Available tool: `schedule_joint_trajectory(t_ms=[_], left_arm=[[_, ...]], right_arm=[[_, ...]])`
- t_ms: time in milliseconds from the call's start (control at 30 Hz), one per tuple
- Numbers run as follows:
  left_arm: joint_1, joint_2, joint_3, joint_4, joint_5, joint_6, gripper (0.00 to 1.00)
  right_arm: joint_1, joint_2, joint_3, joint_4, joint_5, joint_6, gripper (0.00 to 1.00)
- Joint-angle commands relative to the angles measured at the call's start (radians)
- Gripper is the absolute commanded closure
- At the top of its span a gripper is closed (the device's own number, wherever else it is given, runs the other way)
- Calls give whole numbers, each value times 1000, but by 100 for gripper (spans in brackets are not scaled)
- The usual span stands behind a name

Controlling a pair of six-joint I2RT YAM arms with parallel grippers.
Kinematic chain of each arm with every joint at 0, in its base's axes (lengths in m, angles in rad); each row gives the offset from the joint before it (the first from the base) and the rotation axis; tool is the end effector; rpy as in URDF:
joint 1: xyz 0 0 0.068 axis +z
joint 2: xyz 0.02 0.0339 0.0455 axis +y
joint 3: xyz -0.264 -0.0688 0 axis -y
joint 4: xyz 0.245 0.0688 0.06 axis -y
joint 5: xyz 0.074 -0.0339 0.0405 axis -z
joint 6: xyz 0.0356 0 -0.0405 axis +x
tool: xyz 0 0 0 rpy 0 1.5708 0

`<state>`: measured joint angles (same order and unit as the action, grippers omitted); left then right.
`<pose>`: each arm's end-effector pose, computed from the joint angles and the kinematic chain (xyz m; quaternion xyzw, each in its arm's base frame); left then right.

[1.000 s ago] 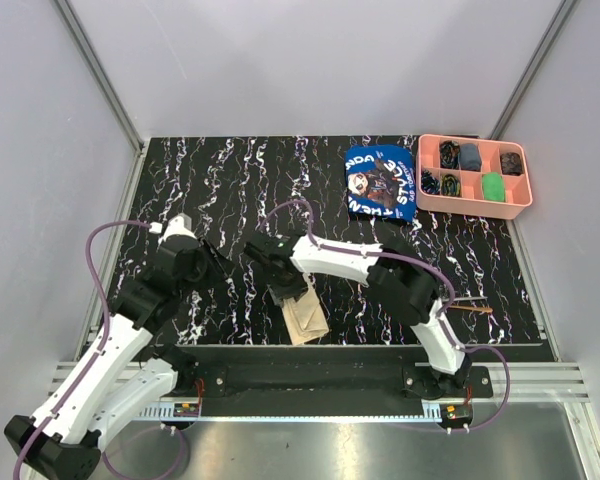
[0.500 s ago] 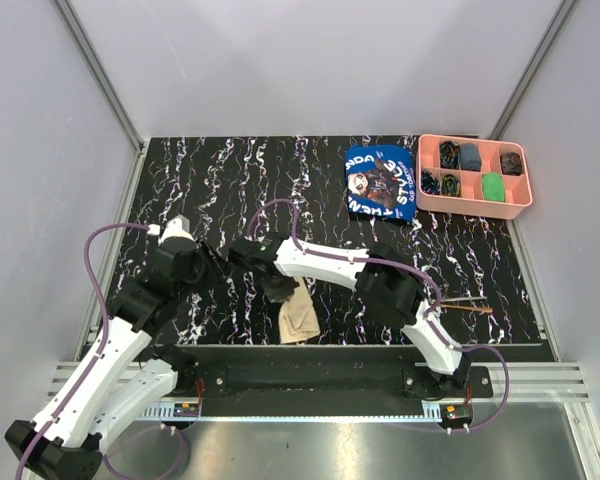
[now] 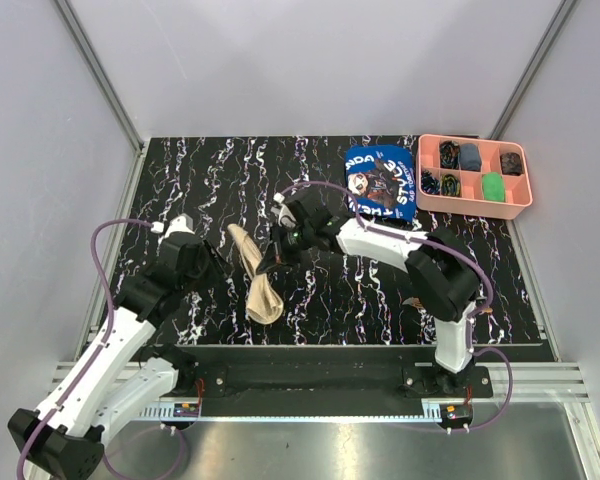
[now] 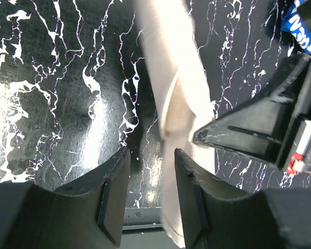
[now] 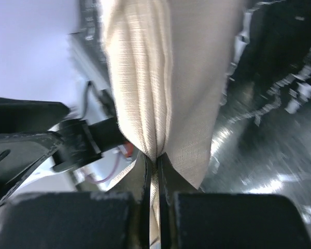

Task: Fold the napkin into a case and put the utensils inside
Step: Turn over the smaller rectangle-folded napkin at the center of the board.

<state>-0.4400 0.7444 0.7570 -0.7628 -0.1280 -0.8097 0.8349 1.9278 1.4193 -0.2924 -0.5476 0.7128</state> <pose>0.1377 -0.0598 0.2809 -0.1933 0.8948 -0.1853 0.3572 0.2736 0.3298 0.2190 -0.1558 0.8844 0.4319 0.0834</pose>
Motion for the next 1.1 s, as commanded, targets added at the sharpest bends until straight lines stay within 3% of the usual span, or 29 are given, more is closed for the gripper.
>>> schedule_joint_trajectory(t_ms=[0,267,367,467,500,600,633,800,833,933,1033,1067], left_arm=[[4,29,42,25,7,-2,58],[4,76,45,43,8,-2,58],[4,95,38,65,16,0,58],[4,121,19,98,40,0,59],[4,133,13,109,47,3,59],[4,168,-13,151,64,7,60],[4,176,-16,169,76,10,60],[-3,237,-31,236,149,21,62],[-9,248,-31,252,165,26,62],[-29,294,-16,275,192,44,63],[-31,346,-15,347,246,50,64],[-32,366,-10,365,261,52,65]], right_arm=[[-23,72,-120,496,-350,184,100],[-74,183,-261,922,-465,414,100],[-92,201,-310,979,-476,442,99],[-114,217,-364,1047,-488,477,94],[-128,217,-378,1059,-491,481,86],[-170,206,-428,1024,-497,442,75],[-187,201,-440,962,-500,389,65],[-322,96,-461,635,-516,136,41],[-357,64,-435,316,-412,-80,38],[-356,-71,-300,-154,-130,-345,31],[-332,-199,-312,-231,2,-322,30],[-266,-237,-313,-229,27,-306,30]])
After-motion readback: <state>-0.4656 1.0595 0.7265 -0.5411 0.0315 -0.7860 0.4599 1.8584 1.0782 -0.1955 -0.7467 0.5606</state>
